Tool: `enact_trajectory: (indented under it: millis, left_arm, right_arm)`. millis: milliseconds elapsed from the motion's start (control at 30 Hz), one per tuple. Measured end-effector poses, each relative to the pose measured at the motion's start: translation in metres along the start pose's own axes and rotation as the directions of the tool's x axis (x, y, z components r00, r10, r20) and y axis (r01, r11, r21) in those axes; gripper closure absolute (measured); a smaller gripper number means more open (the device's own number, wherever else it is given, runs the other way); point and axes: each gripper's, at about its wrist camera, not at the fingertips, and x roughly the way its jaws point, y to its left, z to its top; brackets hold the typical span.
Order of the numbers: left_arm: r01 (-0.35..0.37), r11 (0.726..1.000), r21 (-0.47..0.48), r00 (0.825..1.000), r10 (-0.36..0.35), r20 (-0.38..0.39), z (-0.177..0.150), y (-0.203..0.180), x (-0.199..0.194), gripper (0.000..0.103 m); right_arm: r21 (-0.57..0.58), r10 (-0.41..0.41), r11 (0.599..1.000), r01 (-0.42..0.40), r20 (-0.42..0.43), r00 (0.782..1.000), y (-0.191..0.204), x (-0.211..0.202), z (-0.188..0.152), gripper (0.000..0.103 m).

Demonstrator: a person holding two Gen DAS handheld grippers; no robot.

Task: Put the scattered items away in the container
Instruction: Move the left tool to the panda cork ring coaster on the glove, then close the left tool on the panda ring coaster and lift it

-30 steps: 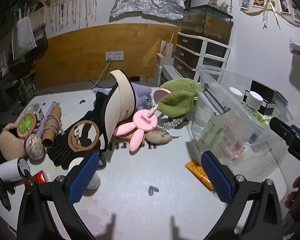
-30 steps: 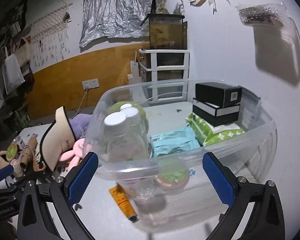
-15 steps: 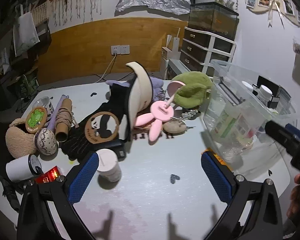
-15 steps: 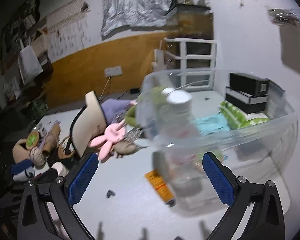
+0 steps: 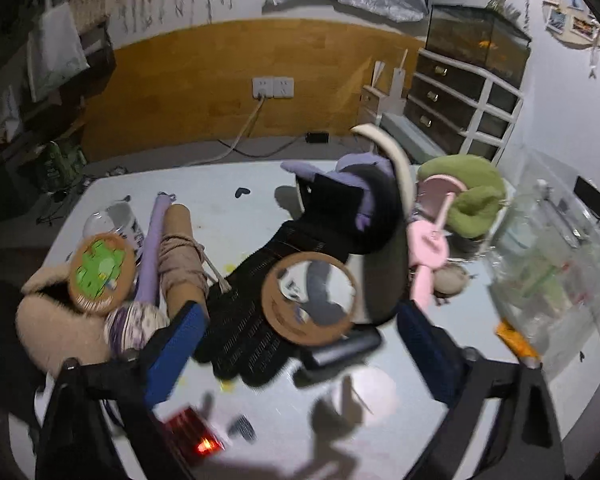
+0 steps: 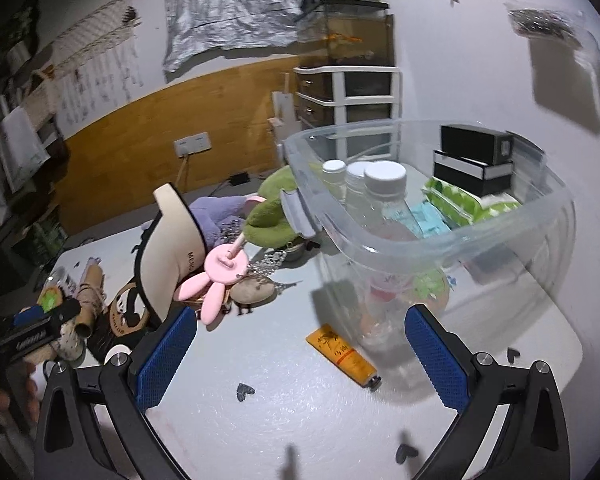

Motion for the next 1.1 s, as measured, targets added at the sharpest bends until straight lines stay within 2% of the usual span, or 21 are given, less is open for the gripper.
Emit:
enact_trajectory:
  millis: [267,333,367,433,500,533,633,800,900,1100]
  left_arm:
    - [0.020,0.997,0.074,0.992,-0.010,-0.125,0.020,0.018,0.089,0.013]
    - [0.030,0.995,0.097,0.986,-0.014,-0.165,0.020,0.017,0.108,0.023]
    - [0.048,0.994,0.095,0.981,-0.029,-0.189,0.019,0.017,0.115,0.033]
    - [0.094,0.992,0.081,0.970,-0.073,-0.231,0.016,0.017,0.125,0.040]
    - [0.142,0.987,0.072,0.961,-0.120,-0.251,0.011,0.015,0.126,0.055]
    - [0.164,0.984,0.069,0.955,-0.141,-0.259,0.008,0.013,0.124,0.055]
    - [0.168,0.983,0.075,0.957,-0.144,-0.253,-0.002,0.011,0.115,0.058]
    - [0.206,0.979,-0.003,0.948,-0.200,-0.246,-0.010,0.026,0.097,0.079]
    - [0.246,0.968,-0.045,0.938,-0.249,-0.241,-0.011,0.033,0.082,0.086]
    - [0.292,0.955,-0.054,0.928,-0.296,-0.225,-0.018,0.028,0.060,0.090]
  right_arm:
    - [0.047,-0.103,0.994,0.103,-0.012,0.995,0.006,-0.006,-0.012,0.000]
    - [0.058,-0.121,0.991,0.122,-0.027,0.992,0.006,-0.005,-0.015,0.000]
    - [0.063,-0.129,0.989,0.131,-0.036,0.991,0.006,-0.005,-0.017,0.000]
    - [0.074,-0.142,0.987,0.146,-0.051,0.989,0.006,-0.005,-0.020,0.000]
    - [0.083,-0.151,0.984,0.155,-0.059,0.987,0.005,-0.006,-0.022,0.000]
    - [0.087,-0.154,0.983,0.159,-0.063,0.986,0.004,-0.006,-0.023,0.000]
    - [0.095,-0.152,0.983,0.159,-0.076,0.985,0.004,-0.005,-0.026,0.000]
    - [0.085,-0.128,0.987,0.135,-0.088,0.988,0.010,-0.003,-0.030,0.000]
    - [0.079,-0.108,0.990,0.115,-0.088,0.990,0.014,-0.002,-0.031,0.000]
    - [0.076,-0.074,0.994,0.080,-0.089,0.993,0.019,0.000,-0.030,0.000]
